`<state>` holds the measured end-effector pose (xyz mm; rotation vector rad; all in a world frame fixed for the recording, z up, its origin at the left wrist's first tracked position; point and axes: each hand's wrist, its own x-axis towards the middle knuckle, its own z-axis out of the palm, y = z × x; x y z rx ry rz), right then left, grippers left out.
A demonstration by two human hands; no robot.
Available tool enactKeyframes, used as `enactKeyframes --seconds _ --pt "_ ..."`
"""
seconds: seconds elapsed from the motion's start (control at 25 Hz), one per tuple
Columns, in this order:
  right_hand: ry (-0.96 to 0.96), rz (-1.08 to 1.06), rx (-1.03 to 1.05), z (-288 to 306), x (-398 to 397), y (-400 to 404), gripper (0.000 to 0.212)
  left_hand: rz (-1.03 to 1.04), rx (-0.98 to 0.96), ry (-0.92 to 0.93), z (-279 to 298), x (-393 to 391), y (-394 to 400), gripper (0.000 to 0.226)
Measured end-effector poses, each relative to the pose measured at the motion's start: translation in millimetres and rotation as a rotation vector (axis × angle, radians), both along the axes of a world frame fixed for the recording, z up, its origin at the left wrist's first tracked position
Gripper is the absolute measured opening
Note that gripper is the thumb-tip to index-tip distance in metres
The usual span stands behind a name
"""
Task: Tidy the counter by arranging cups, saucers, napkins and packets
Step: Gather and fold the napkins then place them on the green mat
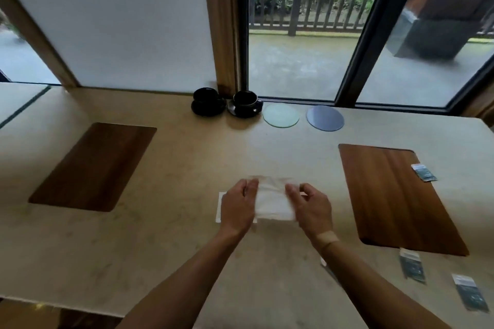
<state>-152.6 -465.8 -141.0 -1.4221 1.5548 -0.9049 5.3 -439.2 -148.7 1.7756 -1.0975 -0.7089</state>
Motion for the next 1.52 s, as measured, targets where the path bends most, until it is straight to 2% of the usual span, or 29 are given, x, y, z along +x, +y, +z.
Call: enactKeyframes --seconds 0.2,0.36,0.76,1.08,1.24,1.52 --pt "0.048 -0.013 0.010 -14 60 -7 0.031 -0.024 0.061 -0.081 -11 71 -5 0.034" --pt "0.057 -0.040 0.031 -22 81 -17 0.032 -0.052 0.081 0.060 -19 99 -12 0.027" --pt "0.125 0.013 0.153 -52 82 -39 0.018 -0.030 0.162 0.149 -57 109 -23 0.020" --pt "0.092 0.056 0.304 -80 75 -55 0.012 -0.030 0.304 0.082 -90 109 -36 0.020" --pt "0.157 0.096 0.323 -97 77 -59 0.010 -0.060 0.375 0.077 -104 114 -35 0.020" --pt "0.314 0.188 0.378 -129 75 -58 0.018 -0.102 0.484 0.021 -116 118 -29 0.014"
